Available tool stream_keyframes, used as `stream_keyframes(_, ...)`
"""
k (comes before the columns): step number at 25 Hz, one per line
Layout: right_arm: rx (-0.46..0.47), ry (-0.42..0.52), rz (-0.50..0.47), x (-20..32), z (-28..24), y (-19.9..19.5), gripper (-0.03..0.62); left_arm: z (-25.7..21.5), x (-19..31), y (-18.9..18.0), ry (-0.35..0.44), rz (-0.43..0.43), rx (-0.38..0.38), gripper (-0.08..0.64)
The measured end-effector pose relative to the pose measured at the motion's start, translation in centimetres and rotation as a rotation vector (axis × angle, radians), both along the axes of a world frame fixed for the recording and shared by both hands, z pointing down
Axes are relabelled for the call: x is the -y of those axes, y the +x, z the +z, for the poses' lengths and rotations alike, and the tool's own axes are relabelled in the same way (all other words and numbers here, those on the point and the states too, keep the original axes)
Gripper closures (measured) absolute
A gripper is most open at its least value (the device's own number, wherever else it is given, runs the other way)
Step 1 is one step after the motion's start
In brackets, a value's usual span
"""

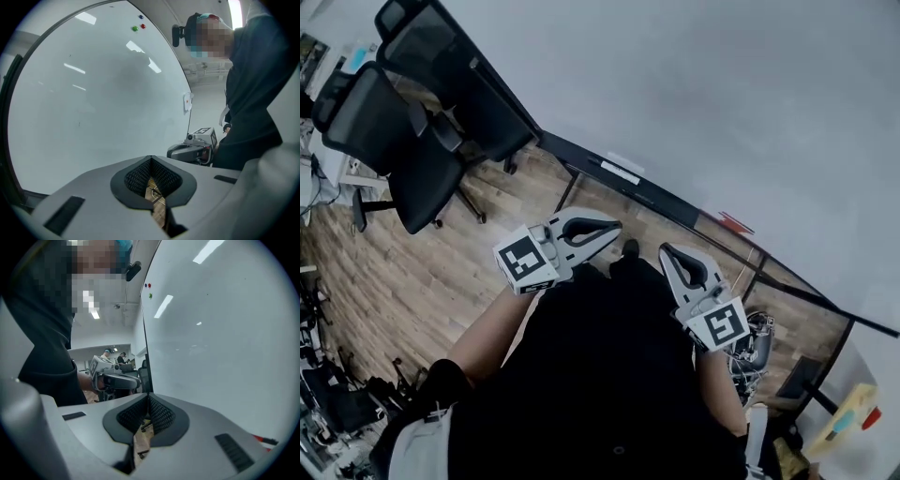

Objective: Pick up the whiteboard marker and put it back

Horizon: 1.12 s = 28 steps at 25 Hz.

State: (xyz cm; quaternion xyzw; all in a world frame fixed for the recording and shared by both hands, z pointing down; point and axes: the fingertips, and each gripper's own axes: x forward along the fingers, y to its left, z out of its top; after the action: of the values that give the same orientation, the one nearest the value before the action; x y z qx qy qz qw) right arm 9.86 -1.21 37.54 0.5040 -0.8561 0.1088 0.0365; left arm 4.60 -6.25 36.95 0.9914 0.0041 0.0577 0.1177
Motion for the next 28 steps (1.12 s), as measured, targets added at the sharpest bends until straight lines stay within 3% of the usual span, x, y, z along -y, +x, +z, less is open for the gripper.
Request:
stream_keyframes(6,0.008,0.013,-0.161,1.2,0.3,0.0,0.572,0.9,1.1,1.1,0.059,-0.101,0.057,0.549)
stream_keyframes(11,0.018,0.019,-0.240,1.8,1.4,-0.3,0.572,1.8,1.9,1.3,0.122,-0.174,0.083,0.549)
stream_keyframes(18,0.033,-0.002,-0.322,2.3,1.9,-1.6,0.572,3.4,3.8,0.5,0.243,-0.222,0.223,0.548)
stream_keyframes(21,0.022,-0.010,-0.328,3.1,2.4,-1.2,0.572,4.7,5.2,0.7,0.341,-0.205,0.315,0.548)
stream_keyframes(28,0.031,0.004,-0.297,4.7,2.4,-0.5,0.572,8.1,6.8,2.6,0.576,-0.060,0.528,0.536)
